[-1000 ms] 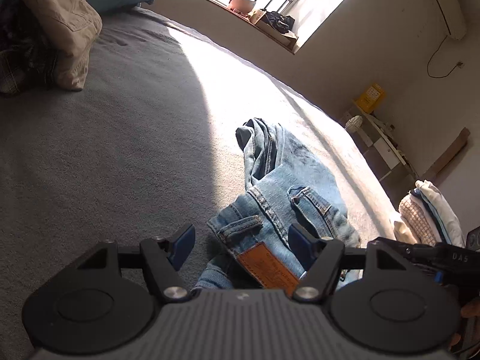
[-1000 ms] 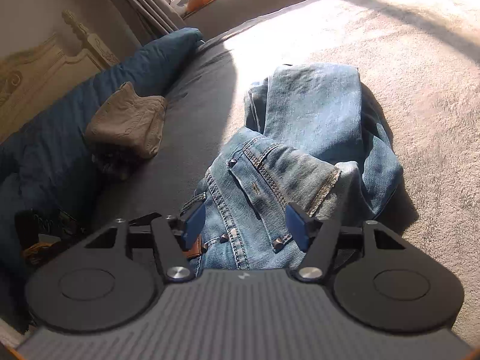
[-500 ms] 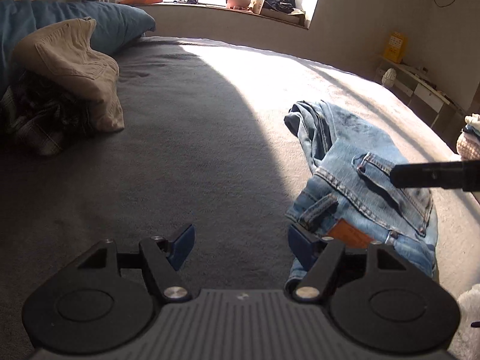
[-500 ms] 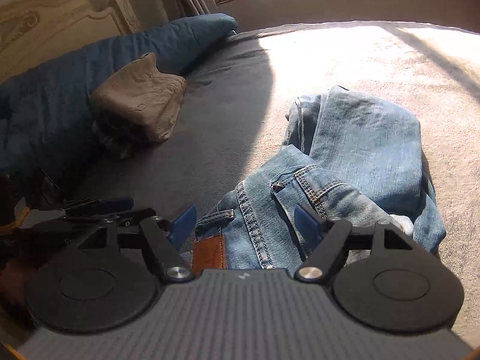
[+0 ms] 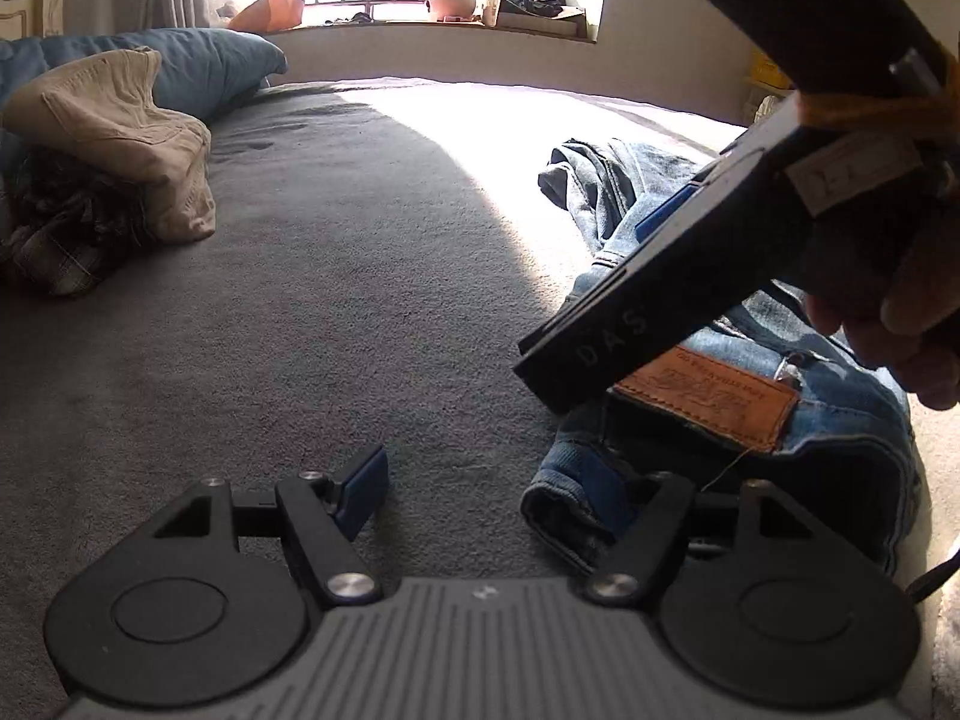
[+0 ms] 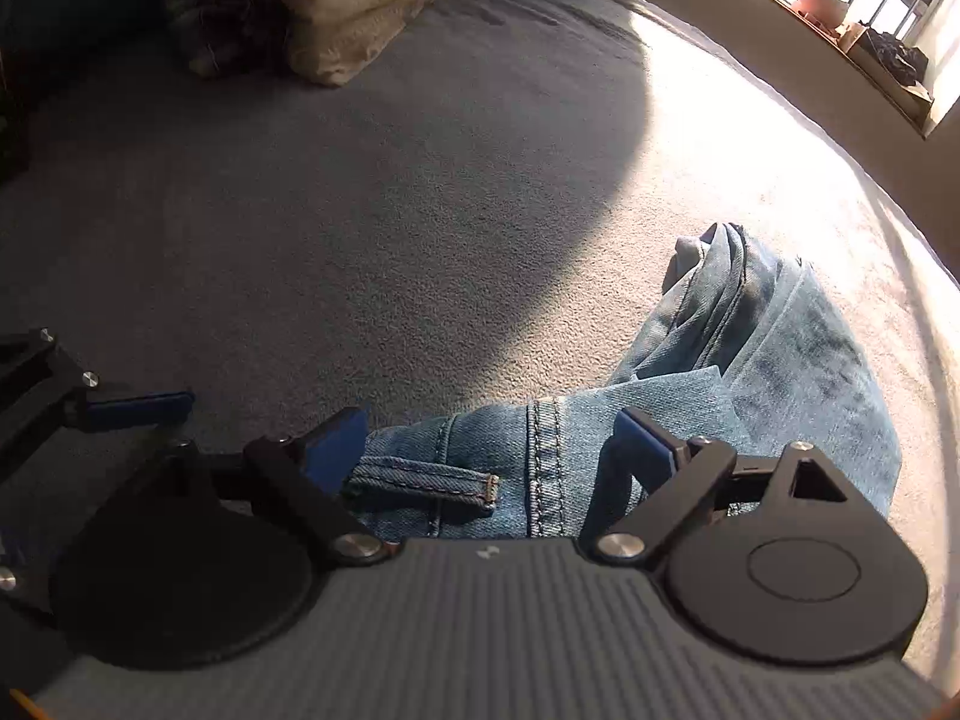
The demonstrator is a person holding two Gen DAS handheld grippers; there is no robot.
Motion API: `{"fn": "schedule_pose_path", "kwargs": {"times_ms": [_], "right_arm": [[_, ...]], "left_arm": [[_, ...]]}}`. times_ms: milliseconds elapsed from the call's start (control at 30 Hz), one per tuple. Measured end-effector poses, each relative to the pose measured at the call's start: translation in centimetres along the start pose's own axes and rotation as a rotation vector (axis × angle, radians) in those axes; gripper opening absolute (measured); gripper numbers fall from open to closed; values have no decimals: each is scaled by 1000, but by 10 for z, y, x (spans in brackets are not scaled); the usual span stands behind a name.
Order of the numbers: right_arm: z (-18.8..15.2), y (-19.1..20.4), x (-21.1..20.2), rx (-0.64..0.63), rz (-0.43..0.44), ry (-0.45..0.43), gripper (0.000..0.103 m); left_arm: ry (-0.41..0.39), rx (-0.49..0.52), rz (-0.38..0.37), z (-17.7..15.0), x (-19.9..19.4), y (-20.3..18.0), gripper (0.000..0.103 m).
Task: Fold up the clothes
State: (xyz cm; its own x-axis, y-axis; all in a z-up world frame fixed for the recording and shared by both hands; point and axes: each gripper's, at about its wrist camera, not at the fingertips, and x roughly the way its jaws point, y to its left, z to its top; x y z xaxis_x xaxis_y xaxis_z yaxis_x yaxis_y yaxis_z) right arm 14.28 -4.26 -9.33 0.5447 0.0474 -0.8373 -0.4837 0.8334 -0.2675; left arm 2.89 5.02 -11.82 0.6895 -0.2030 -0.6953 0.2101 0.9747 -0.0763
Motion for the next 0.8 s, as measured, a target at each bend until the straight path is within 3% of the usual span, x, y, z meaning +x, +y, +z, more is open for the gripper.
{"fn": "schedule_pose_path", "kwargs": {"times_ms": [200, 400, 500, 567, 600, 633, 800], "right_arm": [[-8, 19, 9, -131, -62, 41, 96], [-6, 10, 7, -97, -114, 44, 96], [-11, -3, -3, -57, -164, 22, 74], [-16, -14, -11, -19, -185, 5, 50], [-19, -21, -18, 15, -190, -10, 46], [-22, -29, -26, 50, -204, -26, 33], [-53, -58, -74, 188, -309, -102, 22]], "left_arm": [[1, -12, -8, -3, 1, 2, 74], [-1, -16, -7, -4, 0, 2, 75], [0, -12, -8, -5, -1, 2, 75], [1, -12, -7, -4, -1, 2, 75], [2, -12, -7, -4, 0, 2, 75], [3, -13, -6, -4, 0, 2, 75], [6, -17, -6, -4, 0, 2, 75]]}}
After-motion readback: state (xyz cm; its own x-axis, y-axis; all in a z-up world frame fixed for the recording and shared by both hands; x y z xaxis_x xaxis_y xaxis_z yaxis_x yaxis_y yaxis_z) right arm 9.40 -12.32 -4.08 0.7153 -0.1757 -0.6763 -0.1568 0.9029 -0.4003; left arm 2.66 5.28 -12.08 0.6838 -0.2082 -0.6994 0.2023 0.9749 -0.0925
